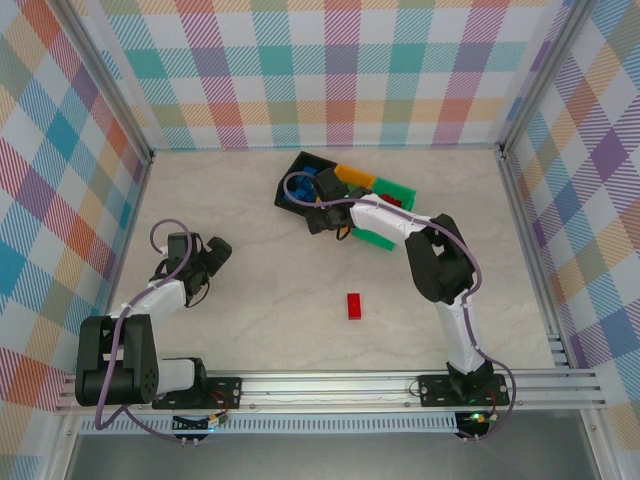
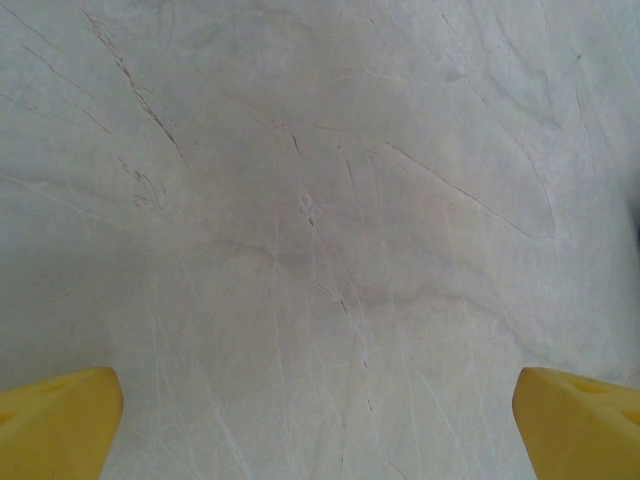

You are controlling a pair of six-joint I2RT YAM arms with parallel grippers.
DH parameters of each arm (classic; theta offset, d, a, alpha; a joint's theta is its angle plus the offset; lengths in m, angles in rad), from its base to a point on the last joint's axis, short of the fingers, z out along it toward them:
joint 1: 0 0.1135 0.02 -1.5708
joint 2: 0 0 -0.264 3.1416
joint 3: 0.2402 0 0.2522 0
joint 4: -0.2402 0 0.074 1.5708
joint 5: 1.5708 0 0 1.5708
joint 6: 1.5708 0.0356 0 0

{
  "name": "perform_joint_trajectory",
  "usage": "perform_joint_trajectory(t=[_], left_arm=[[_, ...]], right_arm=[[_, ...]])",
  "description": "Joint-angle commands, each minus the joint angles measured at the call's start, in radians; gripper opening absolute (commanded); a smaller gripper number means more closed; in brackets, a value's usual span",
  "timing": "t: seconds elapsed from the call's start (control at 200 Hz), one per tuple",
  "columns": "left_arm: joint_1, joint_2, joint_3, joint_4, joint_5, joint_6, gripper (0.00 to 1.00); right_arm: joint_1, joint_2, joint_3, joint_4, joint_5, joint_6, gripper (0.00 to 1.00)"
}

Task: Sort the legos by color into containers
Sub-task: Move the container to the center of the table, then pick up the lego from the bottom-center of the table.

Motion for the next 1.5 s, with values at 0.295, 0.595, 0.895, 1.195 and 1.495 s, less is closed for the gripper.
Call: perform_joint_trajectory(t=[0.295, 0.595, 0.895, 1.195, 1.495], left_arm=[[0.012, 0.018, 0.022, 0.015, 0.015, 0.017, 1.0], [0.012, 0.019, 0.022, 0.015, 0.014, 0.016, 1.0], [0.011, 0.017, 0.022, 0.014, 0.009, 0.017, 1.0], [0.012, 0.005, 0.023, 0.003, 0.005, 0.021, 1.0], [0.011, 0.018, 0.022, 0.017, 0.022, 0.017, 1.0]], right_arm=[[0.033, -0.054, -0.147, -0.03, -0.112, -0.045, 0.73], [0.048, -0.273, -0.392, -0.015, -0.173, -0.029, 0.72], [0.11, -0.421, -0.495, -0.011, -0.19, 0.042, 0.73], [0.122, -0.605, -0.526, -0.059, -0.156, 0.103, 0.73], [0.194, -0.801, -0.798, -0.075, -0.069, 0.265, 0.73]])
